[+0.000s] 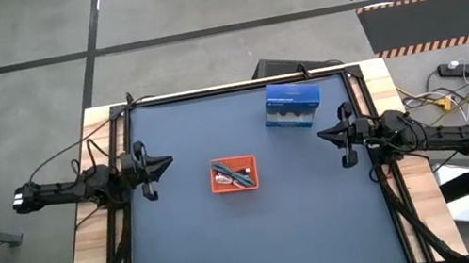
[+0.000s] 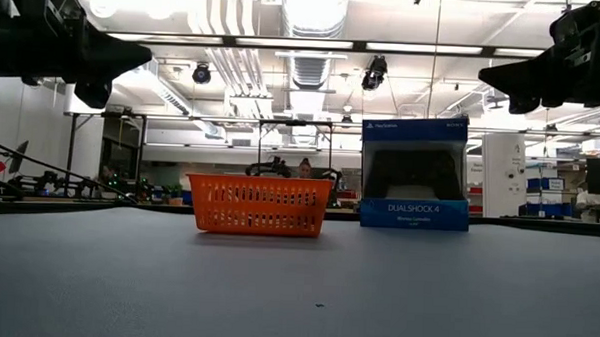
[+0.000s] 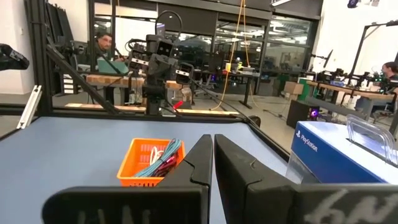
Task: Pick and place USB-C Cables
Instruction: Return to Home Position
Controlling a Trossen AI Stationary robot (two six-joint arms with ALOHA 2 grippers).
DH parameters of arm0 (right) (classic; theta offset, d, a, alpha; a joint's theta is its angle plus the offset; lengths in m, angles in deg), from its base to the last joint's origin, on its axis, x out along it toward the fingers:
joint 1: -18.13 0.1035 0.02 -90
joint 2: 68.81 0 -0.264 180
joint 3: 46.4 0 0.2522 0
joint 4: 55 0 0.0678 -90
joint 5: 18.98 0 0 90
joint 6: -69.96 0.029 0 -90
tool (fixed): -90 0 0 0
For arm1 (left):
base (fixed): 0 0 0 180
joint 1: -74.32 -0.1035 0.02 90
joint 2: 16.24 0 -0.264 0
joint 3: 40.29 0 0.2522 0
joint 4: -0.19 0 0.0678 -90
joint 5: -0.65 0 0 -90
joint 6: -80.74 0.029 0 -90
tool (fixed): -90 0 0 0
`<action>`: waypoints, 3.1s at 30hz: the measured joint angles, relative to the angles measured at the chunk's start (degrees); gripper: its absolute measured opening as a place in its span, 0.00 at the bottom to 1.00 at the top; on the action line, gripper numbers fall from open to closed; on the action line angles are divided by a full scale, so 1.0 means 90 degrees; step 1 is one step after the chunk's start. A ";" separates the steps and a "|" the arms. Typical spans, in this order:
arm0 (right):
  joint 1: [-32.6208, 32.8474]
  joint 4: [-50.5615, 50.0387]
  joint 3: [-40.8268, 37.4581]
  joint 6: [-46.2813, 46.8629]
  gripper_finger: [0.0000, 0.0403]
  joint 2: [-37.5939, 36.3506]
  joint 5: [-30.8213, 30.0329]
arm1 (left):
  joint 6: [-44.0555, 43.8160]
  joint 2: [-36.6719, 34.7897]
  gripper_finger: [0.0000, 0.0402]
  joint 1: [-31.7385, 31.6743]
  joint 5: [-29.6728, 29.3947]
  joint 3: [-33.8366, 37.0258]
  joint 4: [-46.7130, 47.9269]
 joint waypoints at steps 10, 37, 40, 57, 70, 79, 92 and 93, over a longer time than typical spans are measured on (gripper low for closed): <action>0.0000 0.0000 -0.0002 0.0001 0.02 0.0000 0.0000 | -0.0001 0.0023 0.03 0.0000 0.0000 0.0000 -0.0002; 0.0000 0.0000 -0.0005 0.0002 0.02 0.0002 0.0000 | -0.0001 0.0023 0.03 0.0000 0.0000 0.0002 -0.0002; 0.0000 0.0000 -0.0005 0.0002 0.02 0.0002 0.0000 | 0.0000 0.0023 0.03 0.0000 0.0000 0.0002 -0.0002; -0.0001 0.0001 -0.0005 0.0002 0.02 0.0002 0.0000 | -0.0001 0.0023 0.03 0.0000 0.0000 0.0002 -0.0002; 0.0000 0.0001 -0.0005 0.0000 0.02 0.0002 0.0000 | 0.0000 0.0023 0.03 0.0000 0.0000 0.0002 -0.0002; 0.0000 0.0002 -0.0005 0.0002 0.02 0.0002 0.0000 | -0.0001 0.0023 0.03 0.0000 0.0000 0.0002 -0.0002; 0.0000 0.0002 -0.0005 0.0000 0.02 0.0002 0.0000 | 0.0001 0.0023 0.03 0.0000 0.0000 0.0002 0.0000; -0.0001 0.0001 -0.0005 0.0002 0.02 0.0002 0.0000 | -0.0001 0.0023 0.03 0.0000 0.0002 0.0002 -0.0001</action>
